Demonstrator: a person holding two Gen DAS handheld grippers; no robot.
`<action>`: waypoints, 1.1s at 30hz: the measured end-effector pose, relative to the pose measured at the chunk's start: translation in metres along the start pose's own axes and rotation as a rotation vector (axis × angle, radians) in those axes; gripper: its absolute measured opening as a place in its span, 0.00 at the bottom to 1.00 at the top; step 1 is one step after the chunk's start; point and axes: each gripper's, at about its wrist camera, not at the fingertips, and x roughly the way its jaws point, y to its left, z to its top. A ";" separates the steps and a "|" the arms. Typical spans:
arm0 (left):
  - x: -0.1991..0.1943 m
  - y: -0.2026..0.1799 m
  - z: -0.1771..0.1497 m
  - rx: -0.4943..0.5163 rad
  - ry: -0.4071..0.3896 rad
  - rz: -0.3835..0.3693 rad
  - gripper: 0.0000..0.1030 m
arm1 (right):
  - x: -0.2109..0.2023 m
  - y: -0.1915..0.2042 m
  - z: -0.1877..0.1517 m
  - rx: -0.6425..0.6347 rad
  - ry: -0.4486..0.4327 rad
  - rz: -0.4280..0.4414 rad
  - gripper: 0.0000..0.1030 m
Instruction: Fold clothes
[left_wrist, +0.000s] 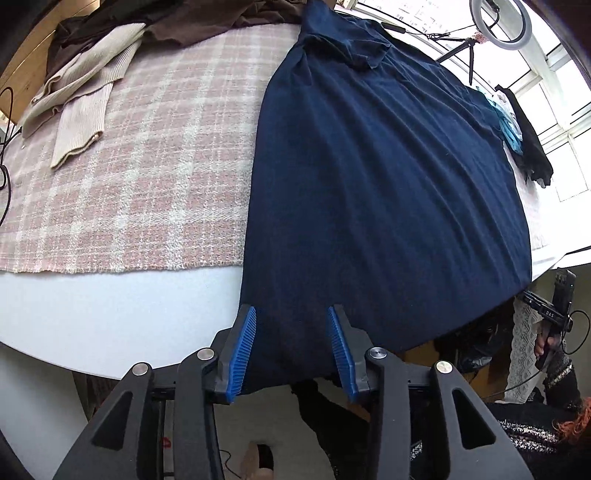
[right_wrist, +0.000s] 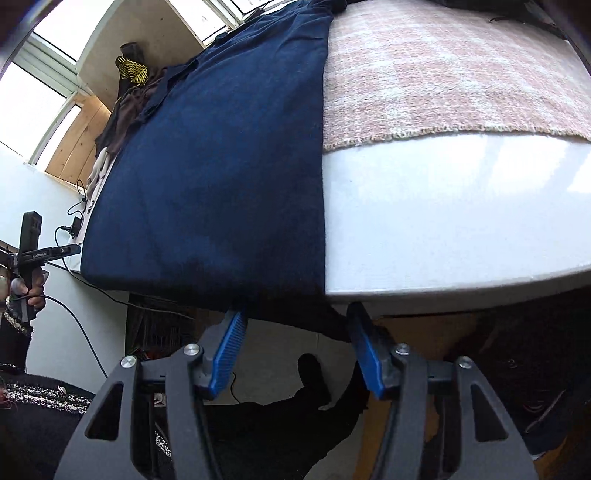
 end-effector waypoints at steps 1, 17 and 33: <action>0.000 0.002 0.002 -0.007 -0.004 0.004 0.41 | 0.001 0.000 0.000 -0.001 0.003 0.016 0.52; -0.042 -0.012 0.012 0.045 -0.080 0.036 0.02 | -0.092 0.062 0.021 -0.153 -0.078 0.064 0.03; -0.024 0.033 -0.005 -0.007 0.029 0.128 0.02 | -0.033 0.030 0.004 -0.013 0.104 -0.050 0.03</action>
